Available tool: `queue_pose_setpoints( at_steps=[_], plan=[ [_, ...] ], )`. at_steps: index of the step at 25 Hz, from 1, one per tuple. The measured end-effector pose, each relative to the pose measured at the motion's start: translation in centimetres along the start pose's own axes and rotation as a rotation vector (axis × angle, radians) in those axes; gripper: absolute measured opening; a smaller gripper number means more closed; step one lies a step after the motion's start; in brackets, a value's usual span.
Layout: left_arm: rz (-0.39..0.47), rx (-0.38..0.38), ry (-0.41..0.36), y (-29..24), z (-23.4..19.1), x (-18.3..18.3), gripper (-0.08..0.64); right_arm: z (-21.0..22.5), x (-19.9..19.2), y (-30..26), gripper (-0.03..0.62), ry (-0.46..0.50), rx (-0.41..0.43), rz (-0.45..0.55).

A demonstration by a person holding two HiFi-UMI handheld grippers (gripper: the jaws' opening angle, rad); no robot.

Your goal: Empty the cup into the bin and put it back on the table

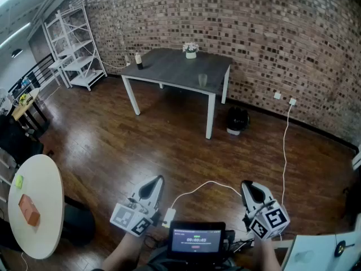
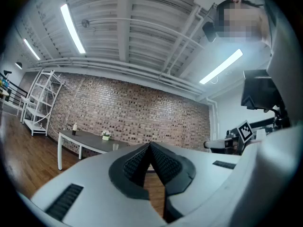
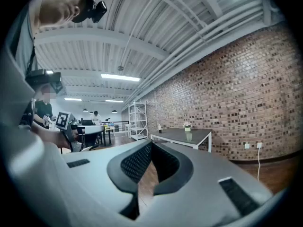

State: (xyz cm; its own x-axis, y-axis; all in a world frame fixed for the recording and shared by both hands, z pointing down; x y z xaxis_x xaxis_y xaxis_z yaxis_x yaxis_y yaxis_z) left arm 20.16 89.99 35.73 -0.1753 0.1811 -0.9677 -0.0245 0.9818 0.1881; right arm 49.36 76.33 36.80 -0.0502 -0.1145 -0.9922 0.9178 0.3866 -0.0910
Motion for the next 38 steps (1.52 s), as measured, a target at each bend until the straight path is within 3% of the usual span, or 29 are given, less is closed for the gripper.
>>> queue_pose_setpoints(
  at_steps=[8,13,21,31,33,38],
  plan=[
    [0.017,-0.028,0.02,-5.7,-7.0,1.4,-0.009,2.0,2.2,-7.9,0.002,0.028,-0.034,-0.029],
    [-0.03,-0.058,0.035,-8.8,-11.2,0.8,-0.009,2.9,2.9,-12.6,0.002,0.037,-0.046,-0.043],
    [-0.011,-0.044,0.093,-13.1,-14.0,0.7,-0.009,5.7,3.8,-17.4,0.002,0.036,-0.026,-0.057],
    [0.002,-0.039,0.001,-22.8,-16.4,0.5,-0.009,14.7,5.7,-23.8,0.002,0.021,-0.007,-0.015],
    [0.002,-0.087,-0.025,-25.1,-15.9,0.8,-0.009,16.3,6.0,-24.5,0.002,0.022,0.0,-0.01],
    [-0.029,-0.325,-0.149,-33.9,-12.1,1.8,-0.009,20.7,6.5,-25.2,0.002,0.014,-0.008,0.003]
  ],
)
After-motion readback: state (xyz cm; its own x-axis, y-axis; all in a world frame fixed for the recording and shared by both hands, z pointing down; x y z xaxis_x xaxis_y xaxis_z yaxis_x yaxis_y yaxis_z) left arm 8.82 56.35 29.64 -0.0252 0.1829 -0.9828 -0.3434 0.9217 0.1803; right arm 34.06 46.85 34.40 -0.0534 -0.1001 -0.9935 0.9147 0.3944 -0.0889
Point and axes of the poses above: the fingertips, and each gripper's own axes: y backward along the fingers, z to its right, x out of its top, the point moved 6 cm from there along y, backward along the fingers, and after that the axes turned 6 degrees about x, right-handed, at the moved point
